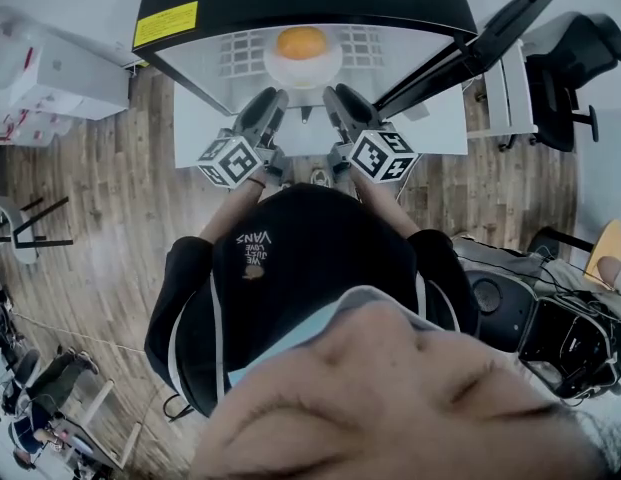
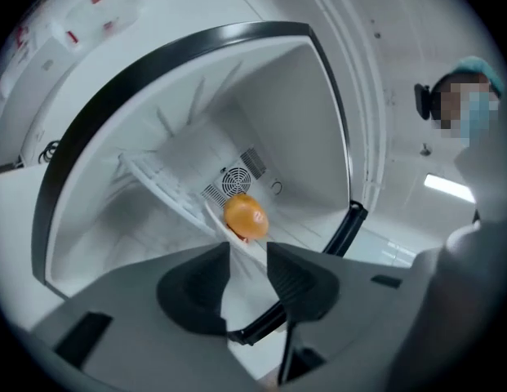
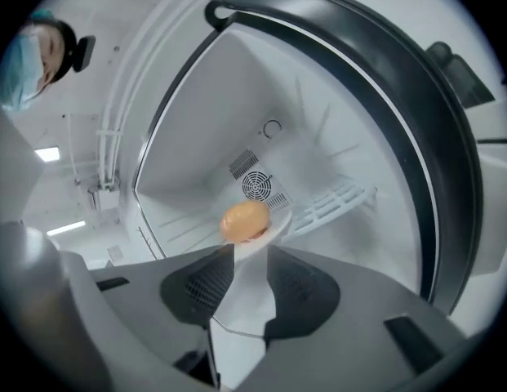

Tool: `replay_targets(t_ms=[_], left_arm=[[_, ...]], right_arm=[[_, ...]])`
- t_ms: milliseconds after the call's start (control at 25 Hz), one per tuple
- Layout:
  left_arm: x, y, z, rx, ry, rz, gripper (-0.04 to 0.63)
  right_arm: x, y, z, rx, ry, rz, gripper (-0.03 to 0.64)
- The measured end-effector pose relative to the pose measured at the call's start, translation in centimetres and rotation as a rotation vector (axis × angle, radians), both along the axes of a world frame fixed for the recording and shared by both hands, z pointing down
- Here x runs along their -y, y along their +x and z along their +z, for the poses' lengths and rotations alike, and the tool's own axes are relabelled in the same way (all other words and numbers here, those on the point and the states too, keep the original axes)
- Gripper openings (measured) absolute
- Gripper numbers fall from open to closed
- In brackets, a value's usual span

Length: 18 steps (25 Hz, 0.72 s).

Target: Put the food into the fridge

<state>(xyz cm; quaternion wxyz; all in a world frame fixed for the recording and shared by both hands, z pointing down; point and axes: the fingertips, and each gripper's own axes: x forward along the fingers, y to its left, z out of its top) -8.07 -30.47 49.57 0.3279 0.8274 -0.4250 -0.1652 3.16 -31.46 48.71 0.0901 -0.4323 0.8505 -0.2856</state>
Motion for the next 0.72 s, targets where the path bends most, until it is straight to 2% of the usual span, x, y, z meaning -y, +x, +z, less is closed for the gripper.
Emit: replay_targets(t_ms=[120,240,400,560,720], left_arm=[[-0.2,0.7,0.0,0.09,0.039,0.04,0.121],[-0.4,1.0,0.2,0.143,0.049,0.05,0.121],[-0.6,1.2,0.5,0.219,0.059,0.059,0.101],[-0.5,1.3,0.4,0.285,0.085,0.062,0.043],[-0.2,1.2,0.4,0.332,0.093,0.059,0.032]], right_arm=[[-0.3,-0.5,0.0,-0.116,0.056,-0.013,0.117],[-0.6,-1.0,0.0,-0.173,0.077,-0.031,0.107],[-0.7,-1.3,0.3,-0.222,0.092,-0.044,0.057],[-0.6,-1.5,0.7,-0.248,0.087,-0.053,0.035],[-0.4,-1.8,0.9,-0.259,0.085,-0.058,0.026]])
